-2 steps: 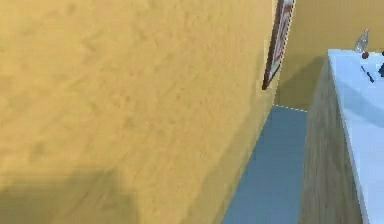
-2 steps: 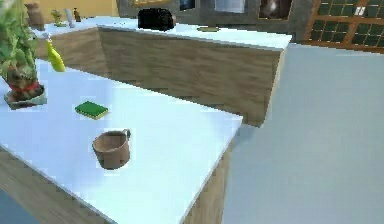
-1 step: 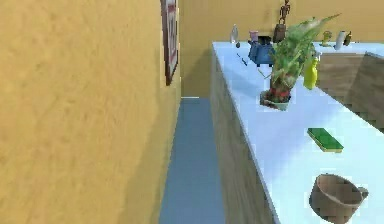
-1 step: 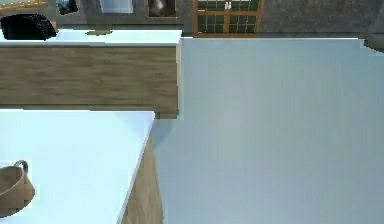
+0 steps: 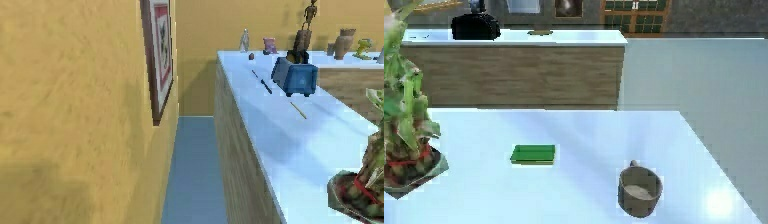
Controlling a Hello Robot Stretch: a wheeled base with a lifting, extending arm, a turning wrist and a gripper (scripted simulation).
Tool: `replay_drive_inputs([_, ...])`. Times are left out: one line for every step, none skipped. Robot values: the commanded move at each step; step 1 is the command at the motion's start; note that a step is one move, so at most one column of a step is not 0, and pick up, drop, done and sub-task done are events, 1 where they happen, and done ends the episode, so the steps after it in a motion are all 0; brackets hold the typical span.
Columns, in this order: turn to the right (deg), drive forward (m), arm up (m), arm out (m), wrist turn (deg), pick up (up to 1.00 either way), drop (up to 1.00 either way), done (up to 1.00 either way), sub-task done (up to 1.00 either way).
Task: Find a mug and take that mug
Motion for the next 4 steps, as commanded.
replay_drive_inputs([21.0, 0.00, 0.00, 0.00, 0.0, 0.00, 0.00, 0.00, 0.00])
replay_drive_inputs([0.0, 0.00, 0.50, 0.00, 0.0, 0.00, 0.00, 0.00, 0.00])
replay_drive_inputs([0.0, 0.00, 0.38, 0.00, 0.0, 0.00, 0.00, 0.00, 0.00])
replay_drive_inputs([0.0, 0.00, 0.00, 0.04, 0.0, 0.00, 0.00, 0.00, 0.00])
